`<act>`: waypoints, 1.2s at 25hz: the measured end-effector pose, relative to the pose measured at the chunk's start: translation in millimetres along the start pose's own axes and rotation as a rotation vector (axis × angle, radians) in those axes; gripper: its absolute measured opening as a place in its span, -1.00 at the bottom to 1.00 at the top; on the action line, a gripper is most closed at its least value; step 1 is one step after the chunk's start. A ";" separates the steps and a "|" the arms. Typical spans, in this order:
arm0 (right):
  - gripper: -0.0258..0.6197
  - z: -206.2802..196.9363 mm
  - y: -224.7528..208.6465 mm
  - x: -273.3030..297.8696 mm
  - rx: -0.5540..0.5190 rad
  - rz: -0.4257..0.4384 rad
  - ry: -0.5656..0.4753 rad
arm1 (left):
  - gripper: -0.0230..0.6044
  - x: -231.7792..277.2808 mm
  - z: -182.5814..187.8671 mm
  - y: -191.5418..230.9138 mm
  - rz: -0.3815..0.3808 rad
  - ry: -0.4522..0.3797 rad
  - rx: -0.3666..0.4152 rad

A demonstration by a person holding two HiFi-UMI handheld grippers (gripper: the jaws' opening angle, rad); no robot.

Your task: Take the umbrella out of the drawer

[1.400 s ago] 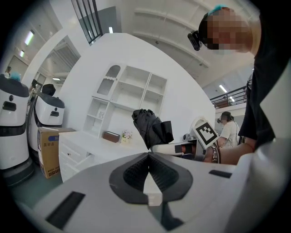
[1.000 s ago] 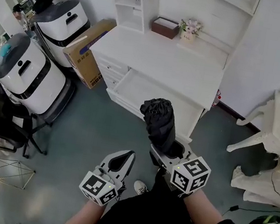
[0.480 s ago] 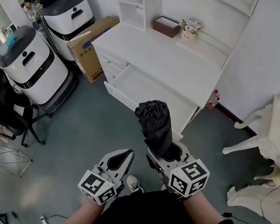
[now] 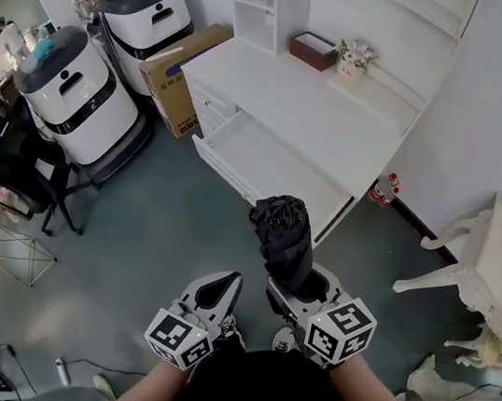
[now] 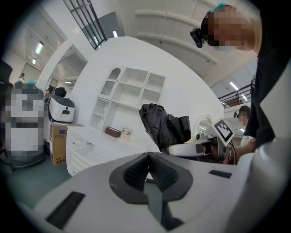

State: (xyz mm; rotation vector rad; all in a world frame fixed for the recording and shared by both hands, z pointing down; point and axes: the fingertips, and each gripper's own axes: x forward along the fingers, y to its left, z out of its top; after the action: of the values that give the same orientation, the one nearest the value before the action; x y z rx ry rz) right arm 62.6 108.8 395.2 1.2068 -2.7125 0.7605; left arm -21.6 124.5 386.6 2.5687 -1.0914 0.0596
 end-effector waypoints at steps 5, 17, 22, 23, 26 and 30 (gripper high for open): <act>-0.15 -13.3 -4.3 -16.5 0.000 0.030 0.023 | -0.92 -0.8 -14.0 -16.2 0.040 -0.004 -0.020; -0.15 -22.2 -6.2 -37.0 0.014 0.049 0.028 | -0.92 1.0 -22.7 -35.8 0.055 0.003 -0.017; -0.15 -23.1 -2.0 -44.3 0.013 0.053 0.015 | -0.92 -1.5 -20.1 -45.4 0.046 0.000 0.001; -0.15 -23.0 -1.5 -44.9 0.013 0.053 0.013 | -0.92 -2.2 -19.9 -46.2 0.045 0.001 0.004; -0.15 -22.8 -1.7 -46.4 0.011 0.053 0.010 | -0.92 -3.6 -20.4 -47.4 0.047 0.001 0.009; -0.15 -21.3 -3.0 -44.1 0.011 0.051 0.012 | -0.92 -3.4 -19.0 -45.4 0.046 0.004 0.007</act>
State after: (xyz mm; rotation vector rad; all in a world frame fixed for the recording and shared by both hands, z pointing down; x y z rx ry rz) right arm 92.4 146.9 403.4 1.1363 -2.7425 0.7873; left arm 9.8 162.3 390.3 2.5483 -1.1516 0.0796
